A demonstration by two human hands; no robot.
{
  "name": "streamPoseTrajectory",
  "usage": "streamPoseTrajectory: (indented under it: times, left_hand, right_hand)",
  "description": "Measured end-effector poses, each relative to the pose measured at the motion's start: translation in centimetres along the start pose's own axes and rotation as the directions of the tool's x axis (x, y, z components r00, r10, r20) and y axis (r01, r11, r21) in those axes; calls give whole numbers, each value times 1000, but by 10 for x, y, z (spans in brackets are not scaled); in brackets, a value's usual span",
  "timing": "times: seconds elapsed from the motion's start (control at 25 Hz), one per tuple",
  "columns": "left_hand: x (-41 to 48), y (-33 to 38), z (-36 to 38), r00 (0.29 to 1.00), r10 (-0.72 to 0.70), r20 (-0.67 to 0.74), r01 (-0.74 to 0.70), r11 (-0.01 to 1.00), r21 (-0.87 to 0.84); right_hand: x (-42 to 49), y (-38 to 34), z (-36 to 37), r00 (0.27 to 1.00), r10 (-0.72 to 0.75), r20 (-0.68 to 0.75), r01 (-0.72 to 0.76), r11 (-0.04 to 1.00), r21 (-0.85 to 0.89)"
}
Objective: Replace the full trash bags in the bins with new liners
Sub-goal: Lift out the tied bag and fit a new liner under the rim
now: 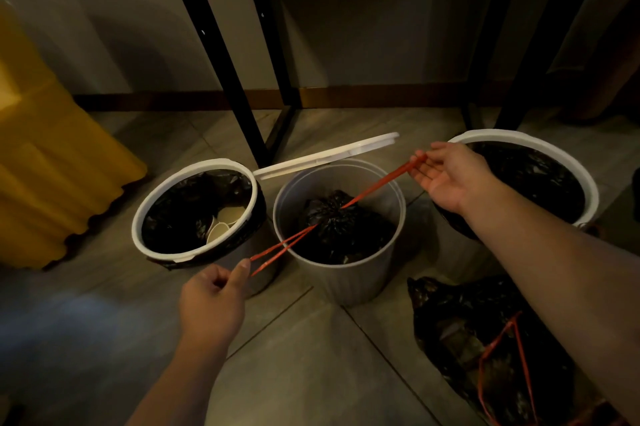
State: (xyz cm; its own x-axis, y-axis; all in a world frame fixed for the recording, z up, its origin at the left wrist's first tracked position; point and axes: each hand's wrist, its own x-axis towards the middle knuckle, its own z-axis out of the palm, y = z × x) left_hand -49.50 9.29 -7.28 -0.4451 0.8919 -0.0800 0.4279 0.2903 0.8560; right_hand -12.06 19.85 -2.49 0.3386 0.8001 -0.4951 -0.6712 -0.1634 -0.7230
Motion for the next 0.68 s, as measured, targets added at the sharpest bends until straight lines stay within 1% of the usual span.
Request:
streamPoseTrajectory:
  times: [0.08,0.16,0.24,0.28,0.32,0.36,0.44,0.52,0.6,0.64,0.68]
  left_hand:
    - [4,0,-3,1000,-1,0,1,1000,12]
    - [7,9,-7,1000,-10,-12,9,999,-51]
    - [6,30,-10,1000,-28,8,29,980,-195]
    - [4,45,-12,999,-23,41,33,959,-283]
    - [0,62,-13,997,1,83,31,924,-381]
    - [-5,80,-13,991,37,126,28,878,-478]
    - [-17,114,-10,972,118,205,33,791,-611]
    - [-31,142,-4,936,193,295,48,759,-650]
    - [-45,167,4,878,247,409,97,745,-659]
    - [-50,177,8,852,255,457,122,752,-647]
    - [-53,185,10,836,249,489,140,765,-629]
  right_hand:
    - [0,0,-1,1000,9,-9,-9,1000,24]
    - [-6,0,3,1000,-9,16,9,1000,7]
    - [-22,-2,12,992,-97,87,105,990,-97]
    - [-32,-5,18,972,-176,154,201,967,-160]
    - [-43,-10,25,933,-262,247,315,927,-205]
    - [-56,-14,32,875,-331,353,422,879,-221]
    - [-80,-23,49,738,-391,549,574,793,-206]
    - [-101,-24,68,606,-358,710,656,730,-191]
    - [-118,-20,78,500,-277,820,708,676,-203]
    - [-124,-19,81,453,-246,857,758,612,-225]
    - [-128,-19,81,409,-229,883,825,507,-250]
